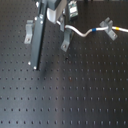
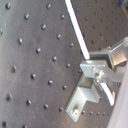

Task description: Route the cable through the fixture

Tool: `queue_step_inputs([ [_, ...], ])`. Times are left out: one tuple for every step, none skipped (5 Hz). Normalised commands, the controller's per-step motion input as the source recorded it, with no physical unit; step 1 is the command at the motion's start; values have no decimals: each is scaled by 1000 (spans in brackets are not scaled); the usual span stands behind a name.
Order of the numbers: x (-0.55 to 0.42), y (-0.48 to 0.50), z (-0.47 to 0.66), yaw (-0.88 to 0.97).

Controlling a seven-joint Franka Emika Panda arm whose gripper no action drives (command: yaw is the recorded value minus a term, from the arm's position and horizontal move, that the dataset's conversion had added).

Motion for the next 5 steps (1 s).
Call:
queue_step_inputs([
  [-110, 134, 93, 486],
  [-2, 59, 193, 414],
  [-35, -46, 444, 231],
  [-18, -66, 307, 140],
  [30, -31, 0, 29],
])
